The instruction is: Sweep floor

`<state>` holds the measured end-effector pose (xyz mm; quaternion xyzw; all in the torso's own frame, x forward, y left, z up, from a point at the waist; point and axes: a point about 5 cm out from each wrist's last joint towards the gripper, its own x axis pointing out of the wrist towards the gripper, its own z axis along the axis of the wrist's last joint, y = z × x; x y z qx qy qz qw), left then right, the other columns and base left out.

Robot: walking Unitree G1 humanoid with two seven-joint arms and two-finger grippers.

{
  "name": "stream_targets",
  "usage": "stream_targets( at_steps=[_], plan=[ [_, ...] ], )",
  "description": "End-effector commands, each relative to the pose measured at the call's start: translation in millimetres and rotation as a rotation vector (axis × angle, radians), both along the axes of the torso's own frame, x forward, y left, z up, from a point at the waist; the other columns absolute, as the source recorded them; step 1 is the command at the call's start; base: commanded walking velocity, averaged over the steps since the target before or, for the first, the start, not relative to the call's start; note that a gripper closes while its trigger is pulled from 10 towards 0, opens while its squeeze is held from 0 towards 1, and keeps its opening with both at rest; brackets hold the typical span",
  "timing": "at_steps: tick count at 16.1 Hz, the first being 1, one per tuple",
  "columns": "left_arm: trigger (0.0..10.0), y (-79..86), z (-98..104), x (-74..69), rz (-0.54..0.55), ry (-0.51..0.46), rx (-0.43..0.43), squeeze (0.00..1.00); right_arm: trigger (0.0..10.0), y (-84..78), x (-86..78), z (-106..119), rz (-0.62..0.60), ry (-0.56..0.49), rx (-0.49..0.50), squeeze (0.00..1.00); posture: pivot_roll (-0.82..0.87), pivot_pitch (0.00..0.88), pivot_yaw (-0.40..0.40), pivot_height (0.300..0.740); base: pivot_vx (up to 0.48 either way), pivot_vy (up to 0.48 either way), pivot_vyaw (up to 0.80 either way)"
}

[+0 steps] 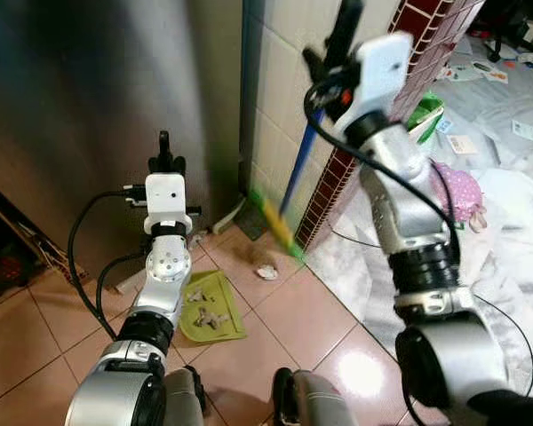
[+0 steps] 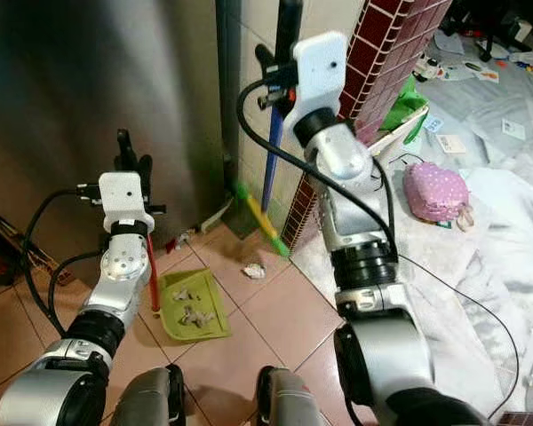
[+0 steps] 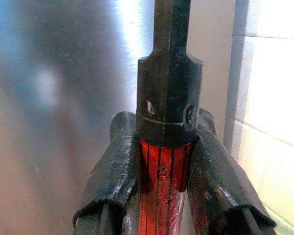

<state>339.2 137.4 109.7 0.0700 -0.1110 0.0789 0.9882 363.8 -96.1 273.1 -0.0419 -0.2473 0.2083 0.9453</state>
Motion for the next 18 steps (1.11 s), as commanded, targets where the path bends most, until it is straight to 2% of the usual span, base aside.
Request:
stream_targets(
  at_steps=[1,2,5,6,7,8,11,13,16,18],
  plan=[
    [10.0,-10.6,4,2.7,-0.03,-0.009,-0.007,0.0,10.0,-1.4,0.6,7,-0.006,-0.035,0.005,0.0,-0.07,0.141,-0.091,0.74,0.0,0.0,0.0],
    [10.0,-12.2,5,3.2,-0.032,-0.01,-0.009,0.0,10.0,-1.5,1.5,3,-0.018,-0.047,-0.021,0.0,-0.07,0.141,-0.088,0.74,0.0,0.0,0.0],
    [10.0,-12.3,-5,-1.4,-0.034,0.018,-0.004,0.0,10.0,1.3,-1.8,-31,-0.031,-0.022,-0.082,0.0,-0.07,0.15,-0.08,0.74,0.0,0.0,0.0],
    [10.0,-11.8,-6,-2.0,-0.031,0.023,-0.004,0.0,10.0,4.0,-5.2,-56,-0.032,0.028,-0.099,0.0,-0.07,0.154,-0.078,0.74,0.0,0.0,0.0],
    [10.0,-11.6,-7,-2.1,-0.031,0.024,-0.004,0.0,10.0,4.9,-6.3,-61,-0.031,0.043,-0.098,0.0,-0.07,0.154,-0.078,0.74,0.0,0.0,0.0],
    [10.0,-11.9,-8,-2.4,-0.031,0.03,-0.003,0.0,10.0,13.1,-12.8,-86,0.002,0.11,-0.102,0.0,-0.07,0.154,-0.077,0.74,0.0,0.0,0.0],
    [10.0,-13.0,-8,-2.3,-0.034,0.031,-0.003,0.0,10.0,24.5,-21.8,-114,0.048,0.206,-0.08,0.0,-0.07,0.153,-0.08,0.74,0.0,0.0,0.0],
    [10.0,-13.7,-8,-2.2,-0.035,0.032,-0.005,0.0,10.0,31.6,-28.3,-124,0.103,0.253,-0.064,0.0,-0.07,0.15,-0.085,0.74,0.0,0.0,0.0],
    [10.0,-14.5,-9,-2.1,-0.036,0.034,-0.006,0.0,10.0,31.6,-31.5,-128,0.176,0.291,-0.066,0.0,-0.07,0.148,-0.087,0.74,0.0,0.0,0.0],
    [10.0,-15.2,-9,-1.8,-0.04,0.037,-0.006,0.0,10.0,22.2,-26.7,-120,0.252,0.359,-0.01,0.0,-0.08,0.141,-0.088,0.74,0.0,0.0,0.0]
  ],
)
